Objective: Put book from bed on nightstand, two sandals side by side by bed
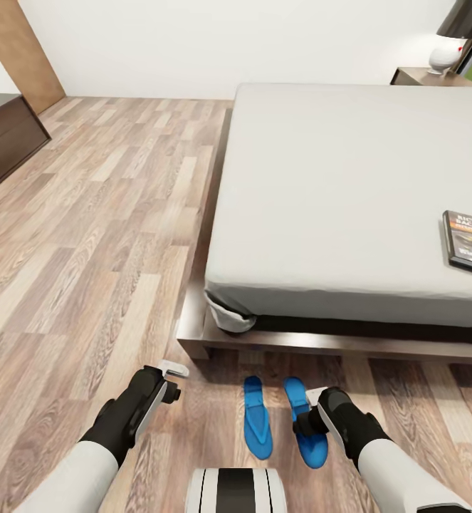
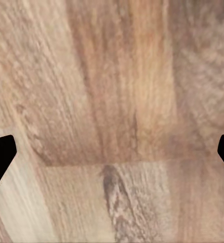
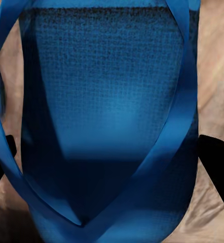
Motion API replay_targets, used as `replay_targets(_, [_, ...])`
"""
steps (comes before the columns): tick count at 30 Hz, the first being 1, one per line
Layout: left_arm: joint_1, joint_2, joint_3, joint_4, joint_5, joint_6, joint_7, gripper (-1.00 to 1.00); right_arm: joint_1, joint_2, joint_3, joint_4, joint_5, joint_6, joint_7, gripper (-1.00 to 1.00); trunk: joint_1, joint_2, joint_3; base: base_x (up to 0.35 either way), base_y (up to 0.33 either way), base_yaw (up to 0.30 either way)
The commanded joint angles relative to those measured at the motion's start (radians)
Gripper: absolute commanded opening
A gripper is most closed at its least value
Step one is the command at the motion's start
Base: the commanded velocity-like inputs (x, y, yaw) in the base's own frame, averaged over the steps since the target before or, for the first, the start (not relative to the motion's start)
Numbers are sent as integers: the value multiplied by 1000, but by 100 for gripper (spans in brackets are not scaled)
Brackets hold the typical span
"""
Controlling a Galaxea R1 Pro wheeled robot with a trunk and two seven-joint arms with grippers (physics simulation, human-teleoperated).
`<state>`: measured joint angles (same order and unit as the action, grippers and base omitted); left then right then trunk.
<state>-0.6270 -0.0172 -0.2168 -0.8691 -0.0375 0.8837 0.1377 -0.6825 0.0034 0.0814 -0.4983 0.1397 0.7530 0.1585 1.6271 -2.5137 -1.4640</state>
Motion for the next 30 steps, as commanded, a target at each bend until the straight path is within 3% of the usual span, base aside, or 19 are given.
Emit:
replay_targets(1, [0,0,-2,-1,-4,4,1,100,0,0,1,-2,11,5,7,-100,0,0,-1,32,118,0])
replay_targets(30, [0,-1,-3,-1,-5,-3,5,100,0,0,1,-2,11,5,9,-100,0,0,-1,35,69,0])
